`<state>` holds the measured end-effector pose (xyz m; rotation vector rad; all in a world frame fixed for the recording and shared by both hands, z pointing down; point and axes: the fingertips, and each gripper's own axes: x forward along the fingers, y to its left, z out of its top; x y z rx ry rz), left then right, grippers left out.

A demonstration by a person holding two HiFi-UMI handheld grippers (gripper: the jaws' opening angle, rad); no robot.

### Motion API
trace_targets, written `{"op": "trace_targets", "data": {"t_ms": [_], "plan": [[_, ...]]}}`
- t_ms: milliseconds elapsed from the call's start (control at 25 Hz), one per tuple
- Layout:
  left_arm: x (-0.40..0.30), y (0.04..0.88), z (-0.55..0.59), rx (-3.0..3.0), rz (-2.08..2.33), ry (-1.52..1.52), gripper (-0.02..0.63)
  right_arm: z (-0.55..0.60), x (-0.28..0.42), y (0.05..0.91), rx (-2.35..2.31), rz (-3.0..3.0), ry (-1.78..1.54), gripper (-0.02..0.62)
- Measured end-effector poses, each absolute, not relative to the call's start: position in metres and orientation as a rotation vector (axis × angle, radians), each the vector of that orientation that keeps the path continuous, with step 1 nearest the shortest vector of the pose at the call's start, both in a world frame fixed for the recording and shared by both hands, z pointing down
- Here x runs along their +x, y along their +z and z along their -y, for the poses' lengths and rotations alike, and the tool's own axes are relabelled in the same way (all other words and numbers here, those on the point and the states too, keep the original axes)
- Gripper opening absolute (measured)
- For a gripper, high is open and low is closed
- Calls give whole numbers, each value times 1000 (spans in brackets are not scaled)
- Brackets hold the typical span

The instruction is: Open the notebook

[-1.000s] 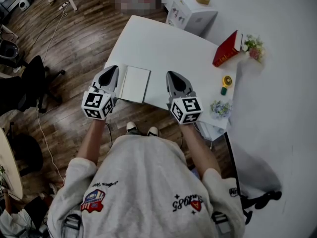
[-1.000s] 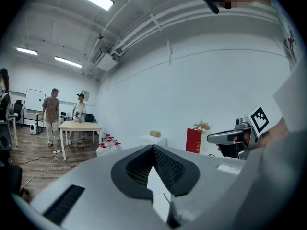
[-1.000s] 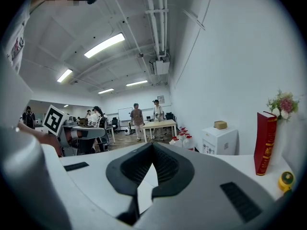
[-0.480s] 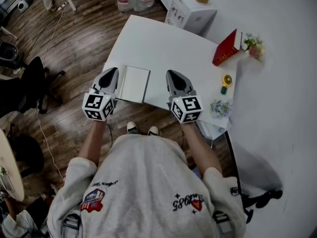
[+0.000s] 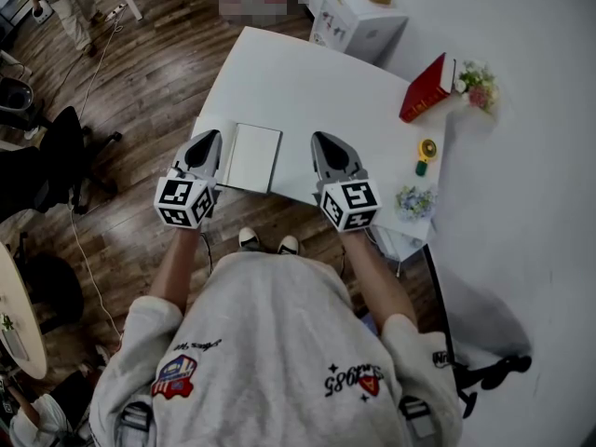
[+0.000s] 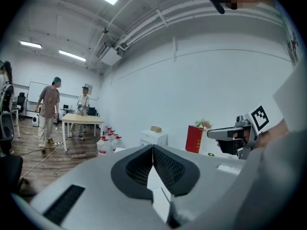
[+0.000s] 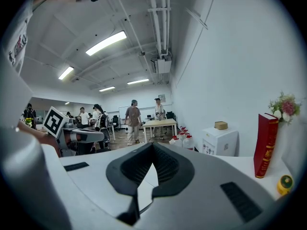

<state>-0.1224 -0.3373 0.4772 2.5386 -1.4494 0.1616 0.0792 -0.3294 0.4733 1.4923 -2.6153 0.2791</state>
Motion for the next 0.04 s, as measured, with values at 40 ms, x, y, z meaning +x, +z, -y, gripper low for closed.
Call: {"op": "trace_targets", "data": {"t_ms": [40], "plan": [[-123, 478, 337, 2534, 1449, 159, 5, 329, 79, 474, 1493, 2615, 279, -8]]}}
